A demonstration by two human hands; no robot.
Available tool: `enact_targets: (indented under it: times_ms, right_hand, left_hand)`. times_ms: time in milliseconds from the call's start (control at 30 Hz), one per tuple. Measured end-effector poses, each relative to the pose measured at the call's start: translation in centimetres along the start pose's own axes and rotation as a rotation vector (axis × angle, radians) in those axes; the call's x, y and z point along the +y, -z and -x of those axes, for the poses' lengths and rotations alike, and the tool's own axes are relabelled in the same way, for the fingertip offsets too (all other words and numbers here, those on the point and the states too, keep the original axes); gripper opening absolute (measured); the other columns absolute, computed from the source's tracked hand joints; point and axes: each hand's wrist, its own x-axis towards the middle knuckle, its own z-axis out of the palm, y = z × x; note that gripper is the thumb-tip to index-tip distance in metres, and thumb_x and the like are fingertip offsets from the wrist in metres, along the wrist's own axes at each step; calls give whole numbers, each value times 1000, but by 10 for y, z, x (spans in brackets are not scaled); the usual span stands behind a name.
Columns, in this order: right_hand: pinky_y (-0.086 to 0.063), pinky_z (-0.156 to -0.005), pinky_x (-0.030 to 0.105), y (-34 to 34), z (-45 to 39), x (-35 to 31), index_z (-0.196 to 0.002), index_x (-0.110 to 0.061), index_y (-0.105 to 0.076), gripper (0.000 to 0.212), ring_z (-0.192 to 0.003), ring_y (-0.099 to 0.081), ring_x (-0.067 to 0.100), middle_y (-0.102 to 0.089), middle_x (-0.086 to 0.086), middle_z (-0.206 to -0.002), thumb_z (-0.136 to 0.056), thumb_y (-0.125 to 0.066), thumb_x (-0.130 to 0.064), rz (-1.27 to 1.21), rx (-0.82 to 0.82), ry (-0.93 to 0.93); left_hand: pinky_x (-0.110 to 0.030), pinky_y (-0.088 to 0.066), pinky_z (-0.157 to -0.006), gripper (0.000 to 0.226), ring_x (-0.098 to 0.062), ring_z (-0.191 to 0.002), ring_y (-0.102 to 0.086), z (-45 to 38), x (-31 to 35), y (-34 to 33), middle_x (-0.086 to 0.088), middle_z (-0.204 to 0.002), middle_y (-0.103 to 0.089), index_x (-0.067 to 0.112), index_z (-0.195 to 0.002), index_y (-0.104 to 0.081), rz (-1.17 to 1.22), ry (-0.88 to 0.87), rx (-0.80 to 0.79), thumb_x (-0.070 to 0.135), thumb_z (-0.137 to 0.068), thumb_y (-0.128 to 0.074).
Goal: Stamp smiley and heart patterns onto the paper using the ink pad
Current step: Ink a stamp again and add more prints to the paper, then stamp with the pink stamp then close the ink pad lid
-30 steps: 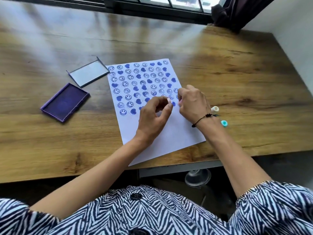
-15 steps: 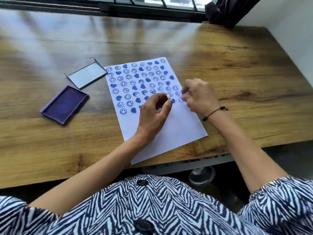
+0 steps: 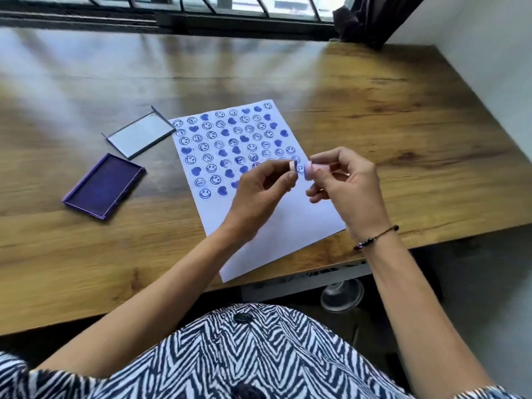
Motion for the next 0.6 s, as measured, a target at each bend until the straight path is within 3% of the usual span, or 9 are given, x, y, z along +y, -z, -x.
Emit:
enact_targets:
  times_ms: [267,500,600]
  right_hand:
    - [-54,-50,24,-6,5,-2,-84,-12,-63,3,-50,-61,8,-66,1,-68,-83,-65,-11,-20,30,73]
    - [-53,-57,29,-2,1,-3,-86,-9,-63,9,-60,-64,17,-70,8,-80,-86,-63,-18,203,41,158]
    - [-44,-63,26,9,-29,-6,-81,-11,-65,5,-70,-58,18,-69,3,-79,-82,-61,-14,532,43,250]
  left_hand:
    - [-20,-47,-67,12,-9,-67,-55,1,13,-2,-3,-71,-62,13,-93,-65,16,4,-91,11,-85,-57]
    - [-21,-46,-61,12,-11,-64,-56,-13,19,-1,-4,-68,-62,18,-79,-66,-81,23,-140,16,-86,-56]
    - [-18,-45,-63,15,-8,-66,-55,-36,22,-12,-4,-72,-61,13,-91,-67,-192,60,-86,16,-88,-53]
